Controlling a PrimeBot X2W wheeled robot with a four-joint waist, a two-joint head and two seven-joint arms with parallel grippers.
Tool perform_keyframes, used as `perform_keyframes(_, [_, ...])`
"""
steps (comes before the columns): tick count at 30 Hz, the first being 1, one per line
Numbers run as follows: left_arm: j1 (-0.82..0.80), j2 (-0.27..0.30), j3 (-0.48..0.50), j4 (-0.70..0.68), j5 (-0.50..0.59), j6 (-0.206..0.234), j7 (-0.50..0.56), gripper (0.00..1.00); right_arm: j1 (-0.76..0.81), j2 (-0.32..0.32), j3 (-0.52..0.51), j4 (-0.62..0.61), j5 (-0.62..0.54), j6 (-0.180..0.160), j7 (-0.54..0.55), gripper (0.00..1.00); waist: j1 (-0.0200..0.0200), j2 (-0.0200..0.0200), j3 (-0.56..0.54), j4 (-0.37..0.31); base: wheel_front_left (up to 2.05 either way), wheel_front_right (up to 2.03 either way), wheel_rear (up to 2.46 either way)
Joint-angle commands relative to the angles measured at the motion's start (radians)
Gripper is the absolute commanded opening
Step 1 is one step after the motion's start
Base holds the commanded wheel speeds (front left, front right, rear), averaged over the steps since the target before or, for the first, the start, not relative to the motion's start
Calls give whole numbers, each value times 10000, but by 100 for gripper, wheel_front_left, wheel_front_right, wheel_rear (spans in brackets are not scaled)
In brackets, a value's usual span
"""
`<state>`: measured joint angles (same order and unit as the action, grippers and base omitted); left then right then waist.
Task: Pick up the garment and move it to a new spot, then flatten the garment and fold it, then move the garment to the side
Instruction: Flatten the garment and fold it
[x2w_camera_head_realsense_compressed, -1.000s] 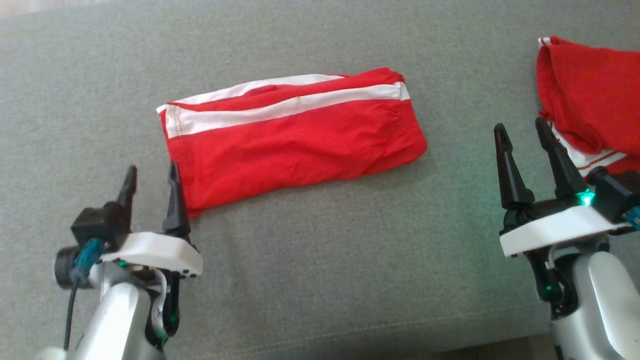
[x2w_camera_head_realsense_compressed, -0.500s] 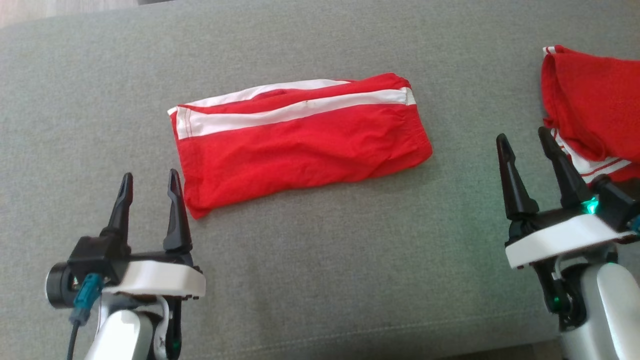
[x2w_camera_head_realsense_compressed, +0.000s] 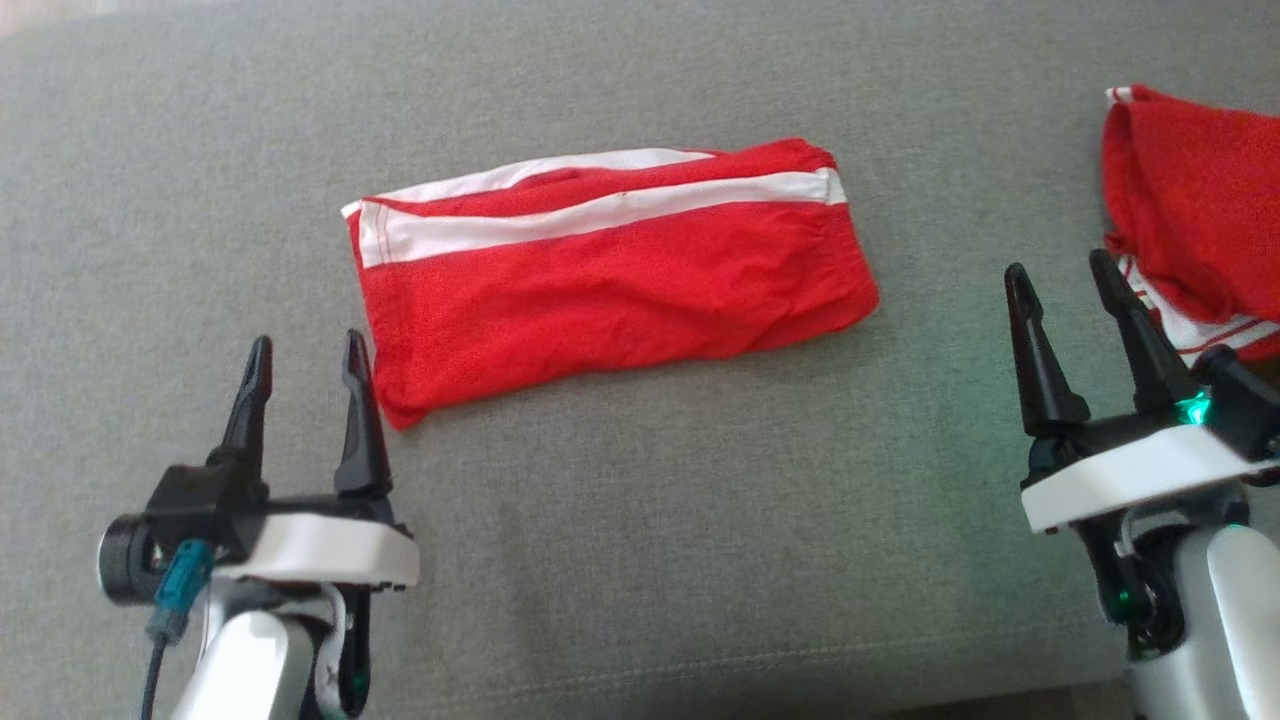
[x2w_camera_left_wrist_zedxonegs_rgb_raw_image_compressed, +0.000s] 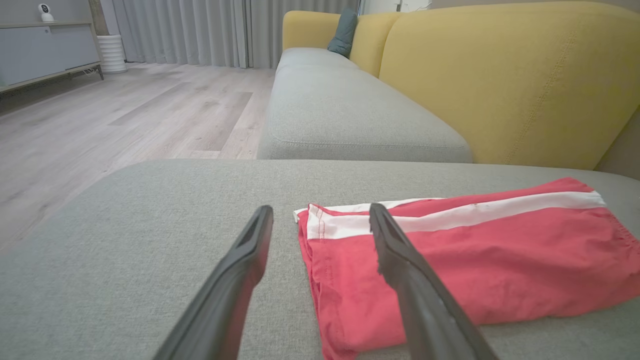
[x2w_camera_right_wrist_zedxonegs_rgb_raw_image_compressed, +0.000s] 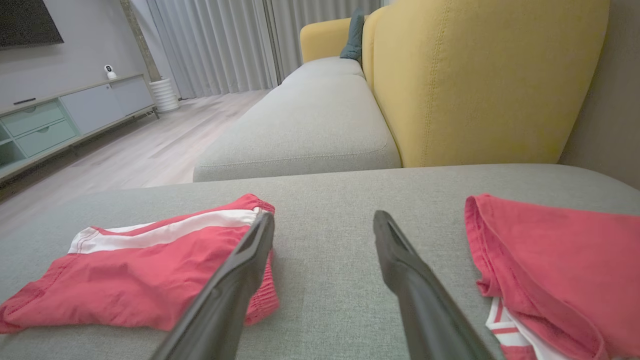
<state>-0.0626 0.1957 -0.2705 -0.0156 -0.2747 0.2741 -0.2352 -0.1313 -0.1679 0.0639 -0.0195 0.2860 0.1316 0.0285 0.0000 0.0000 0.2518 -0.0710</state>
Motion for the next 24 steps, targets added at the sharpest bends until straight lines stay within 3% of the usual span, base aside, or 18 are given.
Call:
perform_keyframes(1, [-521,147,306,-359,117,49,-83,100,-186,-196,156,-410,-75,-9,59,100,0,0,159,134,0,0,0])
perform_keyframes(10, [-1178,-99,103,-246,124,-130,-172,100,-937,-553,720,-33,18,-9,511,100,0,0,942,777,0,0,0])
perform_keyframes(17, [-1786,-396,-20,16,175,-381,-246,100,-2295,-852,1924,1383,327,-9,1253,100,0,0,1611,1234,0,0,0])
perform_keyframes(24, [-2044,-632,-16,184,347,-539,-262,100,-3079,-882,1973,2729,531,-9,1856,100,0,0,1764,1417,0,0,0])
